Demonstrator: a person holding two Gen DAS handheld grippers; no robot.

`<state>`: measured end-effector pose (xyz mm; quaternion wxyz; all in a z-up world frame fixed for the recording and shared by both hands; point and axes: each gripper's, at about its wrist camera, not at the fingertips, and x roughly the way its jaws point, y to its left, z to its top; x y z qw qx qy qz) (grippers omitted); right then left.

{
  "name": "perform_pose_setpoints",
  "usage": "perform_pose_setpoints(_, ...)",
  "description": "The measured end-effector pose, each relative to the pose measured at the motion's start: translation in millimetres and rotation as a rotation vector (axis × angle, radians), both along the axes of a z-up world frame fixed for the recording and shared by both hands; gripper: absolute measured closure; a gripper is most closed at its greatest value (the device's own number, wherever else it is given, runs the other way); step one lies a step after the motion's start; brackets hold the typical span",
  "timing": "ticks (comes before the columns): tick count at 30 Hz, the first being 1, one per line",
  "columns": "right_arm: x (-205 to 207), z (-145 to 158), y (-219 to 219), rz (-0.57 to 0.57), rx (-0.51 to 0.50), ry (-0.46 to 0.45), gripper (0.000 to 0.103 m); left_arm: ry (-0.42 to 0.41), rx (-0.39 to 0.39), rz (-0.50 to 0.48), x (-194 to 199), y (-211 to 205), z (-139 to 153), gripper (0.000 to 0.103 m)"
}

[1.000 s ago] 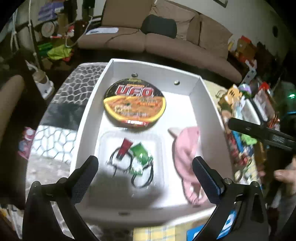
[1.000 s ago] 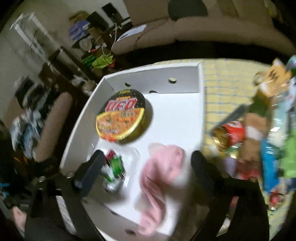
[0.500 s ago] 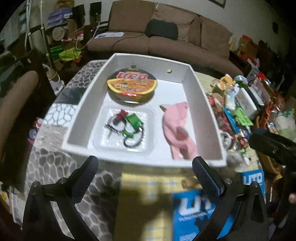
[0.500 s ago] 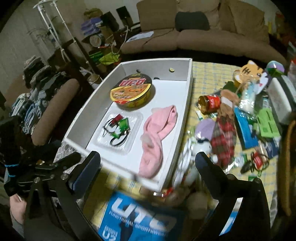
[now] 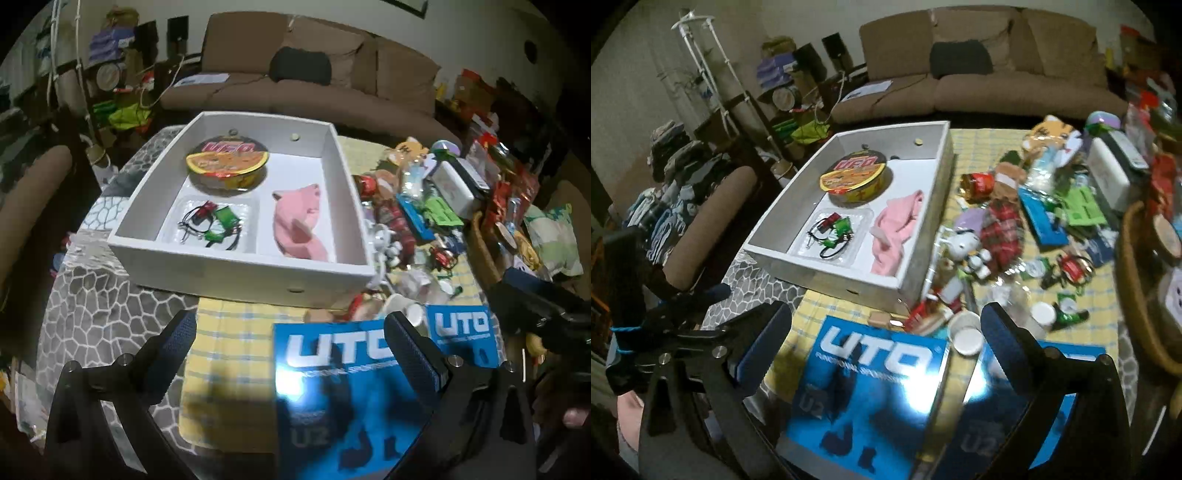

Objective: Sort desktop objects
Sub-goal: 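Withdraw both grippers from the box back over the table, then reach the right gripper toward the white plastic ring holder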

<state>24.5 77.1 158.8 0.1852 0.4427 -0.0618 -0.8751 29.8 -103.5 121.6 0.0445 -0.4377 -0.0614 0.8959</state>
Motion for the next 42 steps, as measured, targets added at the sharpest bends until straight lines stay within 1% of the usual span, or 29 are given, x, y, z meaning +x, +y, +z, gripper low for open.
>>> perform_pose_setpoints(6,21.8,-1.5,33.9,-0.055,0.029,0.018,0.0,0.027,-0.031,-0.025,12.0,32.4,10.3,0.0)
perform_pose_setpoints(11,28.0,-1.4,64.9,-0.111,0.062,0.039,0.0,0.036,-0.028,-0.044,7.4,55.9,10.2,0.0)
perform_pose_setpoints(14,24.4,-2.1,81.1,-0.136,0.102,0.054,0.0,0.035,-0.034,-0.057,-3.0,72.0,4.7,0.0)
perform_pose_setpoints(19,14.4,-7.0,103.7,-0.164,0.133,0.088,0.0,0.033,-0.032,-0.083,-23.0,96.6,-7.3,0.0)
perform_pose_setpoints(25,-14.9,-22.2,124.5,-0.163,0.143,0.067,0.0,0.014,0.009,-0.117,-55.6,118.9,-26.7,0.0)
perform_pose_setpoints(28,-32.1,-30.7,140.1,-0.173,0.112,0.054,0.0,0.006,0.04,-0.145,-70.7,125.3,-34.6,0.0)
perform_pose_setpoints(33,-62.4,-48.8,165.3,-0.194,0.002,0.004,0.0,0.002,0.042,-0.179,-93.5,135.0,-45.2,0.0)
perform_pose_setpoints(34,-67.8,-52.3,168.2,-0.194,-0.013,-0.005,0.0,-0.005,0.053,-0.188,-97.5,135.1,-47.3,0.0)
perform_pose_setpoints(36,-79.8,-60.7,172.5,-0.186,-0.045,-0.027,0.0,-0.033,0.123,-0.207,-103.3,133.5,-52.3,0.0)
perform_pose_setpoints(39,-94.7,-77.7,171.8,-0.15,-0.097,-0.078,0.0,-0.046,0.154,-0.216,-103.4,130.9,-54.5,0.0)
perform_pose_setpoints(41,-103.7,-91.3,164.7,-0.101,-0.135,-0.127,0.0,-0.061,0.201,-0.222,-103.0,128.2,-54.1,0.0)
perform_pose_setpoints(42,-108.1,-99.0,158.3,-0.069,-0.151,-0.155,0.0,-0.055,0.208,-0.224,-102.6,126.7,-52.5,0.0)
